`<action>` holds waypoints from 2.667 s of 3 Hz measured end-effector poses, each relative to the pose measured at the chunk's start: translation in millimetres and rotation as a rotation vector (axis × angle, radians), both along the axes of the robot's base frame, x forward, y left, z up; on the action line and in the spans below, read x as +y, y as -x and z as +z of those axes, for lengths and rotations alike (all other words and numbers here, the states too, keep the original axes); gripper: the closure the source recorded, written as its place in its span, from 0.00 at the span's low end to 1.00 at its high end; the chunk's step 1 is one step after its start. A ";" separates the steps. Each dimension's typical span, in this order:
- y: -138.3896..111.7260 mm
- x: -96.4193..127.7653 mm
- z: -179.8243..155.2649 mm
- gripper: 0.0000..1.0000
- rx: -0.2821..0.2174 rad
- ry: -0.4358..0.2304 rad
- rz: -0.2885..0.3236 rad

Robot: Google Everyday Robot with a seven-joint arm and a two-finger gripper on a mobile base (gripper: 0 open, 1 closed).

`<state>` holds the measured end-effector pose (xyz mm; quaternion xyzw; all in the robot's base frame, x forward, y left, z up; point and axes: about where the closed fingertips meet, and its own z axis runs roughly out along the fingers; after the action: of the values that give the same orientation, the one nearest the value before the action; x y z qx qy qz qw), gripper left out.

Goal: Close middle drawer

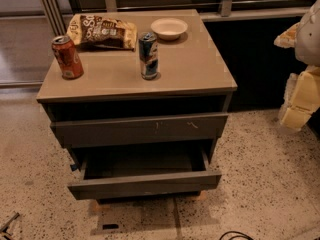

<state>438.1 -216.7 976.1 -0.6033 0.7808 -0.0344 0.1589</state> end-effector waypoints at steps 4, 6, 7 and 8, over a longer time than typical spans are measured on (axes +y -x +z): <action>1.9 15.8 -48.2 0.58 -0.027 -0.048 0.022; -5.1 49.2 -193.3 1.00 0.082 -0.178 0.089; -6.1 48.4 -213.8 1.00 0.119 -0.194 0.086; -3.0 48.3 -225.1 1.00 0.132 -0.194 0.091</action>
Offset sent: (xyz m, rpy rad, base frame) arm 0.0000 0.0000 0.0000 0.0000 0.0000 0.0000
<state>441.1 -168.4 751.0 -0.6210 0.7608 0.0886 0.1663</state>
